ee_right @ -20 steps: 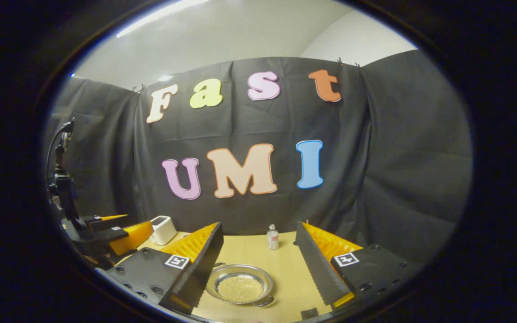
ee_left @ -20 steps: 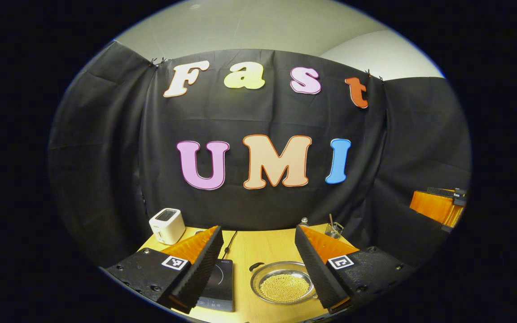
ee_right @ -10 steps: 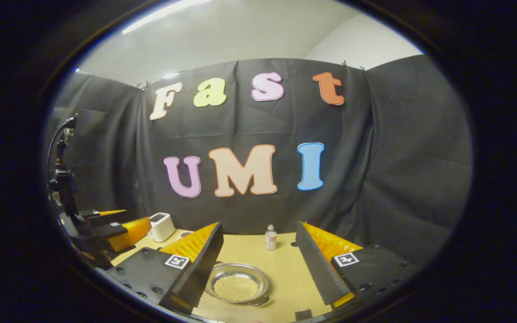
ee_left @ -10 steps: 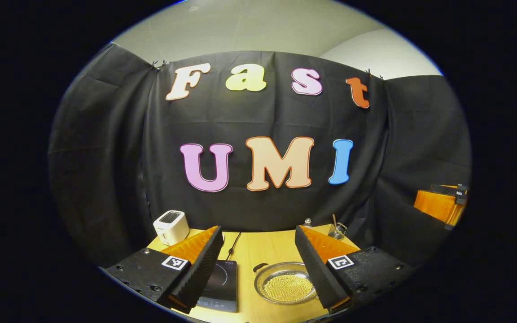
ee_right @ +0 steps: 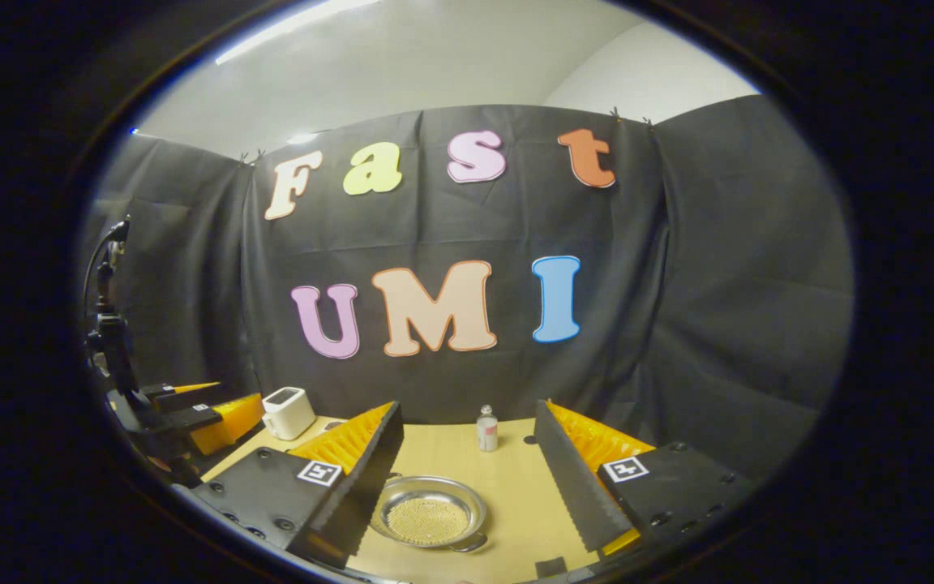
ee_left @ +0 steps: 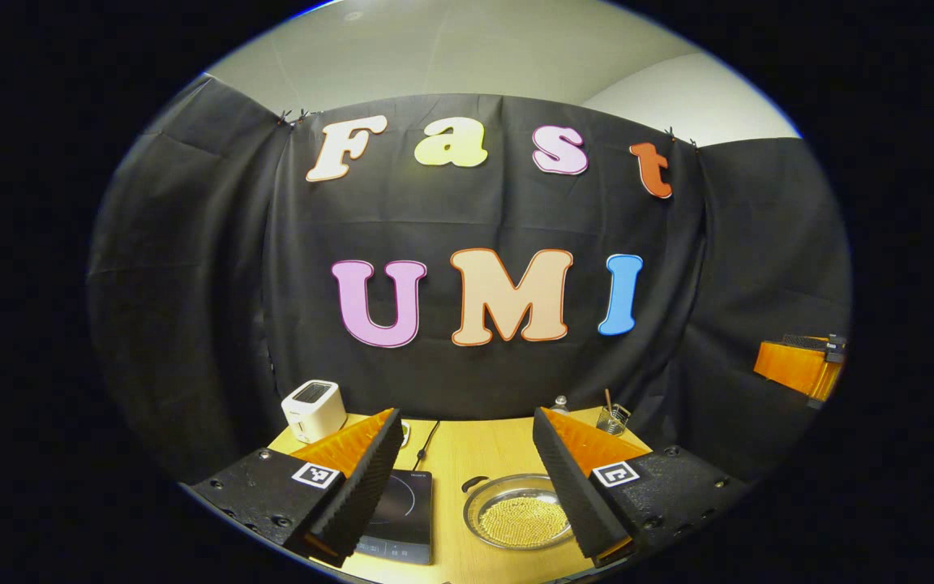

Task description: First push the handle of the pot to place it horizontally, then grasp the pot with both hands and set it on the induction cooktop.

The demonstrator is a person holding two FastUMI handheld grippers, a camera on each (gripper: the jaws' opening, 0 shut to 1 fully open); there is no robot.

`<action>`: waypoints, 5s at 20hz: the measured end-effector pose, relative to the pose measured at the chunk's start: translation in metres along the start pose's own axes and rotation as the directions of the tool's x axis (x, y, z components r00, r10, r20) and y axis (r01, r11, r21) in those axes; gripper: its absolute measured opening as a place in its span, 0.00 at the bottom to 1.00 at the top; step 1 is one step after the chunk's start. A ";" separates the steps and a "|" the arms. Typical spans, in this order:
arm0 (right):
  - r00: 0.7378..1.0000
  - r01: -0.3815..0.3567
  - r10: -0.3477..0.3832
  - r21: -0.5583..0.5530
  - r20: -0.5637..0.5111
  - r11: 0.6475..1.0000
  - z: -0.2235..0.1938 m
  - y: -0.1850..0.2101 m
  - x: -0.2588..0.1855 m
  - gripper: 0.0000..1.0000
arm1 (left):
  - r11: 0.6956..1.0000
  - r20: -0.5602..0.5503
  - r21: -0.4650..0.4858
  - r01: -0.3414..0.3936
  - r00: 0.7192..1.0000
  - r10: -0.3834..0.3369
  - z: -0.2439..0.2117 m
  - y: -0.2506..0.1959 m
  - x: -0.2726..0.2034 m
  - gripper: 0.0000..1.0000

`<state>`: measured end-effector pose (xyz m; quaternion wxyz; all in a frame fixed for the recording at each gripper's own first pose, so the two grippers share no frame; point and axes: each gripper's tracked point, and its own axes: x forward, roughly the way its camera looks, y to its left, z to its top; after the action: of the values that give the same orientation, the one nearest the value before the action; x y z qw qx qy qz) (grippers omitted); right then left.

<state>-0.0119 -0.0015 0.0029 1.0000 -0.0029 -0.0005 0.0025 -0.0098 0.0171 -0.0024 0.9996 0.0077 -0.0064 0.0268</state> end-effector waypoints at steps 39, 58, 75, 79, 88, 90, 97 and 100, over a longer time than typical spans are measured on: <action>0.501 0.188 0.155 0.282 -0.851 0.941 -0.392 0.072 0.003 0.07 | 0.987 -0.192 0.007 -0.159 0.969 0.157 -0.096 0.144 -0.002 0.98; 0.248 0.353 0.151 0.234 -0.957 0.906 -0.483 -0.022 0.035 0.07 | 0.985 -0.277 -0.008 -0.172 0.947 0.163 -0.111 0.081 0.073 0.98; 0.314 0.445 0.201 0.331 -0.928 0.832 -0.474 -0.079 0.126 0.06 | 0.986 -0.277 -0.074 -0.148 0.953 0.122 -0.113 0.018 0.125 0.97; 0.322 0.395 0.191 0.315 -0.927 0.863 -0.471 -0.085 0.146 0.06 | 0.972 -0.278 -0.116 -0.205 0.946 0.166 -0.119 0.027 0.117 0.99; 0.320 0.356 0.224 0.336 -0.920 0.872 -0.466 -0.088 0.179 0.06 | 0.920 -0.331 -0.101 -0.379 0.885 0.328 -0.151 0.070 0.085 0.98; 0.325 0.354 0.245 0.358 -0.913 0.864 -0.460 -0.090 0.178 0.07 | 0.915 -0.347 -0.089 -0.392 0.874 0.341 -0.161 0.074 0.085 0.98; 0.388 0.350 0.270 0.412 -0.881 0.841 -0.431 -0.115 0.175 0.50 | 0.939 -0.475 -0.076 -0.335 0.840 0.262 -0.222 0.061 0.101 0.99; 0.438 0.334 0.306 0.469 -0.845 0.818 -0.410 -0.111 0.185 0.89 | 0.946 -0.573 -0.120 -0.300 0.799 0.181 -0.262 0.050 0.110 0.99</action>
<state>0.1739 -0.1137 -0.4063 0.7938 0.2980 0.5302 -0.0083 0.1004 0.0768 -0.2624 0.9418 -0.1040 0.2800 0.1546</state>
